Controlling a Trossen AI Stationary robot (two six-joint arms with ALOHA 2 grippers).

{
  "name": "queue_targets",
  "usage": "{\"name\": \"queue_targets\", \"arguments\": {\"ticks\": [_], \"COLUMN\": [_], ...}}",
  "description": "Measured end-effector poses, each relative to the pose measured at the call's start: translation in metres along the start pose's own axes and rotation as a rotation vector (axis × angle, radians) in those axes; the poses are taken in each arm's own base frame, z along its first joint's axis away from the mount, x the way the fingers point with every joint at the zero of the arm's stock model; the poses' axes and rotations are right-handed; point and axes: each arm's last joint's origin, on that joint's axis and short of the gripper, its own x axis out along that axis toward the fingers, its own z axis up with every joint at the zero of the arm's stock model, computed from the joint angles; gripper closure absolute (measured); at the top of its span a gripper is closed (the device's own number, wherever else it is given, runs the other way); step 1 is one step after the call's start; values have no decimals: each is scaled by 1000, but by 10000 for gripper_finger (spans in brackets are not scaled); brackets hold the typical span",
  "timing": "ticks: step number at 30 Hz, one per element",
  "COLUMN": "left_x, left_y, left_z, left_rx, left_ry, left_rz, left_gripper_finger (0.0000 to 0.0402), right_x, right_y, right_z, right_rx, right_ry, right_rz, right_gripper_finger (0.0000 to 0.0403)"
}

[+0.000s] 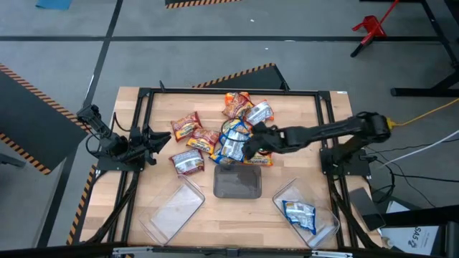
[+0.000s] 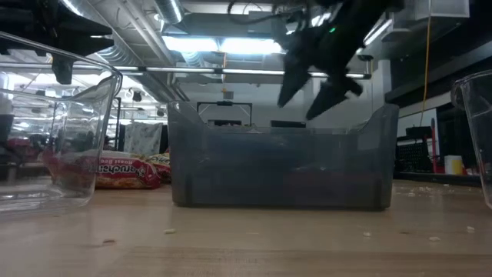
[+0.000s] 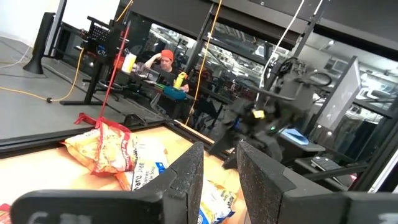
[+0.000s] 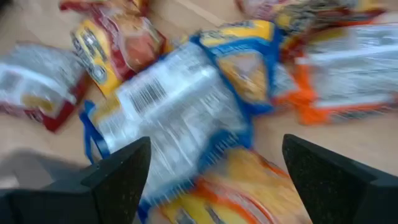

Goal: Sort Maruchan noodles
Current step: Put the blue noodle pack into the right transparent bin

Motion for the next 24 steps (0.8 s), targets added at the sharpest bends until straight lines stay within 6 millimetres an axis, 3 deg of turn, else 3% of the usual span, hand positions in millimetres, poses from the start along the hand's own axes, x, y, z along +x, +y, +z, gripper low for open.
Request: {"name": "queue_targets", "arguments": {"ticks": [8,21,24], "left_x": [0,0,0], "left_y": [0,0,0], "left_z": [0,0,-1], "left_rx": [-1,-16,-13], "left_ry": [1,3,4], "left_rz": [-3,-2,-1], "left_gripper_finger": [310,310,310], "right_x": [44,77,79], "right_y": [-10,-2,-2], "right_z": [2,-13,-15], "right_rx": [132,153,147], "right_ry": [37,112,132], "right_rz": [-60,17,22], "right_gripper_finger": [72,74,92]}}
